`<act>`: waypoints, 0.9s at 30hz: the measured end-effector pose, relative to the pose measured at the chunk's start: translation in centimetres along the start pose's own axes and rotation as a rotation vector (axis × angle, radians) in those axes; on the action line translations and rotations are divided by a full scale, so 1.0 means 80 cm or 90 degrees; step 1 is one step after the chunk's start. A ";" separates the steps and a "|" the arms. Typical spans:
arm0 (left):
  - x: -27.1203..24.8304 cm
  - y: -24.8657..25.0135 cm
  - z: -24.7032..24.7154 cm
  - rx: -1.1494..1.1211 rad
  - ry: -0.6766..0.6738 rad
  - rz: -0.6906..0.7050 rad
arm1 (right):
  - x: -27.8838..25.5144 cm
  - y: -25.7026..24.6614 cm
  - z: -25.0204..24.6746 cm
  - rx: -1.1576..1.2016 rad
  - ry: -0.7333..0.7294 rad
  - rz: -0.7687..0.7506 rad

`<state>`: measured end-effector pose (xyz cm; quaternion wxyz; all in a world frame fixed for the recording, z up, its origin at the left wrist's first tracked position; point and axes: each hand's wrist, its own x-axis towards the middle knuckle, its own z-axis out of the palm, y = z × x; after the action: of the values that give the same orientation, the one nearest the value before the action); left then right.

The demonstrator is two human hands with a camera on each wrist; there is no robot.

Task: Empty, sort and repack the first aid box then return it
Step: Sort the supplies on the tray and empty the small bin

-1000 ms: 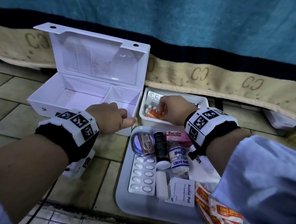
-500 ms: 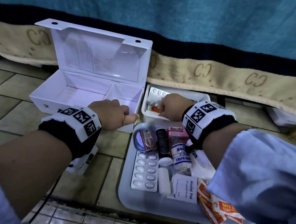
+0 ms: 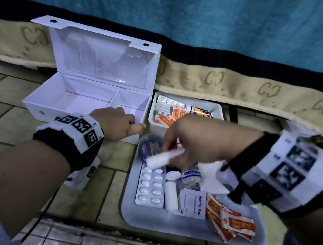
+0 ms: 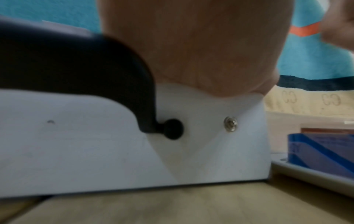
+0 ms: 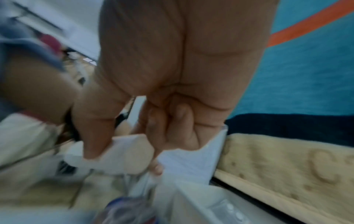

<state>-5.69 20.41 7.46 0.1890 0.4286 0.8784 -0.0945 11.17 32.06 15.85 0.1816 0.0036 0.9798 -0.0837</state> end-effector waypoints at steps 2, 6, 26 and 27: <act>0.000 -0.001 0.000 -0.015 0.007 -0.005 | -0.002 -0.017 0.022 -0.060 -0.051 -0.069; 0.002 -0.001 0.002 -0.021 0.007 -0.003 | 0.011 -0.034 0.058 -0.150 -0.040 -0.124; 0.003 -0.005 0.004 -0.057 0.023 -0.012 | 0.122 0.079 0.032 -0.028 0.079 0.240; 0.003 -0.005 0.005 -0.059 0.024 -0.013 | 0.123 0.079 0.032 -0.042 0.080 0.246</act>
<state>-6.05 20.18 7.04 0.1910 0.4124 0.8895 -0.0477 3.14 37.65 8.93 0.1331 0.1909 0.9724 -0.0146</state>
